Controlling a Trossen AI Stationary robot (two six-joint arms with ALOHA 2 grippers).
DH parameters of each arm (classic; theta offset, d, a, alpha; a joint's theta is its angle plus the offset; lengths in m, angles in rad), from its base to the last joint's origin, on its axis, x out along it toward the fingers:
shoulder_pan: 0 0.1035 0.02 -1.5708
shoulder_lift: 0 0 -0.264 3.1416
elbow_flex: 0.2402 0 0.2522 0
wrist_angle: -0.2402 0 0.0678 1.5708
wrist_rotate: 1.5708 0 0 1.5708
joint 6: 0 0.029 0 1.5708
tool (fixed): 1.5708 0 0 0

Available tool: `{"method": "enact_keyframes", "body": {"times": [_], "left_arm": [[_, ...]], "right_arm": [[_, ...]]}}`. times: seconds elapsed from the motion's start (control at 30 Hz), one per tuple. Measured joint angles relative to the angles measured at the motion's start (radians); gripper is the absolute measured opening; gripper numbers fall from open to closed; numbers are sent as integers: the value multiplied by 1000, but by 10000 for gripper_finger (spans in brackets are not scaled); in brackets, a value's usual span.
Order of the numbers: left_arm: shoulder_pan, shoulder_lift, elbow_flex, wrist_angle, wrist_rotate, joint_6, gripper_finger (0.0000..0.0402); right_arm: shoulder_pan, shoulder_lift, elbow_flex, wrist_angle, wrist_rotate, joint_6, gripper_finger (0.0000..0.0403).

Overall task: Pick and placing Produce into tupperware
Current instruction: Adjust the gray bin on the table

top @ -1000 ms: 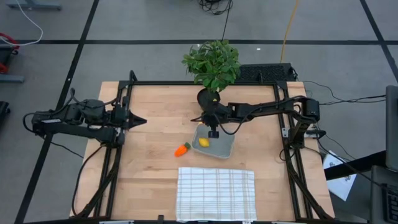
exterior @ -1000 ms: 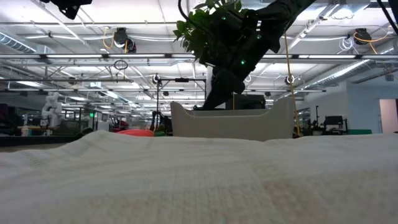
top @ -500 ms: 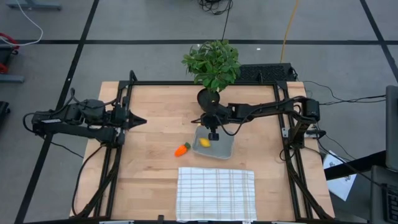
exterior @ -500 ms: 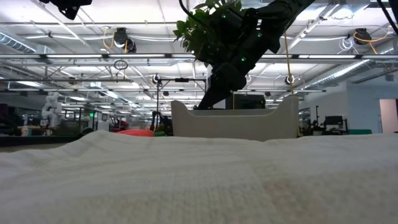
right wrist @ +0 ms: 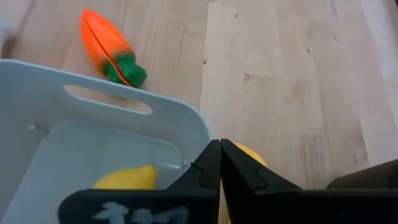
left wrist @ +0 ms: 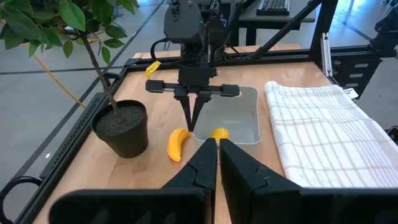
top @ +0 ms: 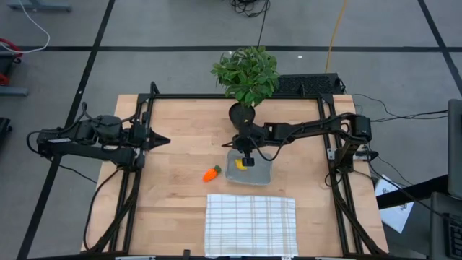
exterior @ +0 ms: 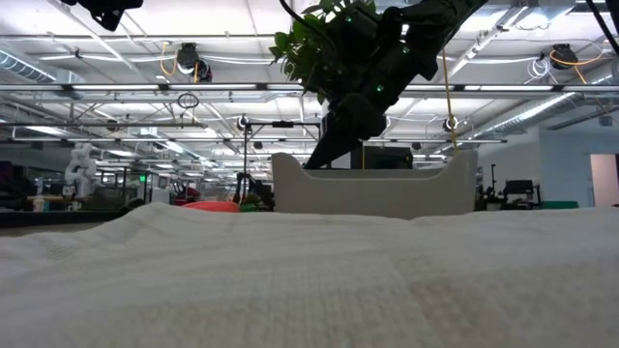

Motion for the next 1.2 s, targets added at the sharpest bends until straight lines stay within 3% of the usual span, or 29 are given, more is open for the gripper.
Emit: {"method": "enact_keyframes", "body": {"times": [1.2], "left_arm": [[0, 0, 0, 0, 0, -4, 24]], "right_arm": [[15, 0, 0, -2, 2, 4, 2]]}}
